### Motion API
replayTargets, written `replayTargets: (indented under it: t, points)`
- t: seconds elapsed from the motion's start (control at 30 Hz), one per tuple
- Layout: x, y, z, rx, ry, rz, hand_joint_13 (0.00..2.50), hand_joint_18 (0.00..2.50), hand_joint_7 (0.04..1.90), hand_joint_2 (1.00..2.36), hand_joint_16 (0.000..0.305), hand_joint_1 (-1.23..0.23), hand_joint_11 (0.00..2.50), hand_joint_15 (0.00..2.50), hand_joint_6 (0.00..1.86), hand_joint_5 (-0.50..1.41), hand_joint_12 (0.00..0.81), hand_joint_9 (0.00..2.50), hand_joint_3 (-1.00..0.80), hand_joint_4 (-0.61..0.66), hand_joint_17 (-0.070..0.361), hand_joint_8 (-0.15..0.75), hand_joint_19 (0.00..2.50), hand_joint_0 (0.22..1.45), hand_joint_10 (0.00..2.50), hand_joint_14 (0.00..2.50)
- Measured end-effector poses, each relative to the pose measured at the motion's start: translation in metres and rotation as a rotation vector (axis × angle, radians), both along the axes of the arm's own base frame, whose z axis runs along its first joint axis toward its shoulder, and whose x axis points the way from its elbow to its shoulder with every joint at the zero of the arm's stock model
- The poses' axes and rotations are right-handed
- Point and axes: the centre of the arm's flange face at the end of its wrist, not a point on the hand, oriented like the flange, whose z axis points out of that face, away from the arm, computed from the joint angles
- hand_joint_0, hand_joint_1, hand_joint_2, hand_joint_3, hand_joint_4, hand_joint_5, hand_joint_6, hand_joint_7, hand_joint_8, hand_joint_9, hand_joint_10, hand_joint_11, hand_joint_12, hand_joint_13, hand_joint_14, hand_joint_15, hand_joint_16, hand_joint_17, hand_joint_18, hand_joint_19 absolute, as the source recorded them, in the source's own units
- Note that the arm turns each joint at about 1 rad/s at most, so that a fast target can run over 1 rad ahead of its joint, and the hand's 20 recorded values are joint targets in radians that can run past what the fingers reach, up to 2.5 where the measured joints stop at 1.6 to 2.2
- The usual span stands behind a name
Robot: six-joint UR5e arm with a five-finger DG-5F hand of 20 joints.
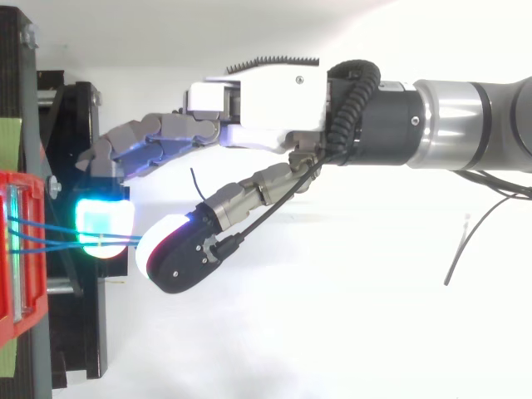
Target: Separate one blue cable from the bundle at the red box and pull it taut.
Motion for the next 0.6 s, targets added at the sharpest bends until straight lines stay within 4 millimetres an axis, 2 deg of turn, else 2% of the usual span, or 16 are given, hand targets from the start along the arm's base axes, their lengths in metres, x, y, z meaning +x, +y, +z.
replayTargets:
  t: [0.6]
  points:
    - [0.0034, 0.0039, 0.0078, -0.007, 0.0, 0.013, 0.28, 0.35, 1.15, 1.0, 0.041, -0.62, 0.25, 0.15, 0.5, -0.13, 0.299, 0.54, -0.48, 0.26, 0.092, 0.281, 0.4, 0.58, 0.01, 0.01]
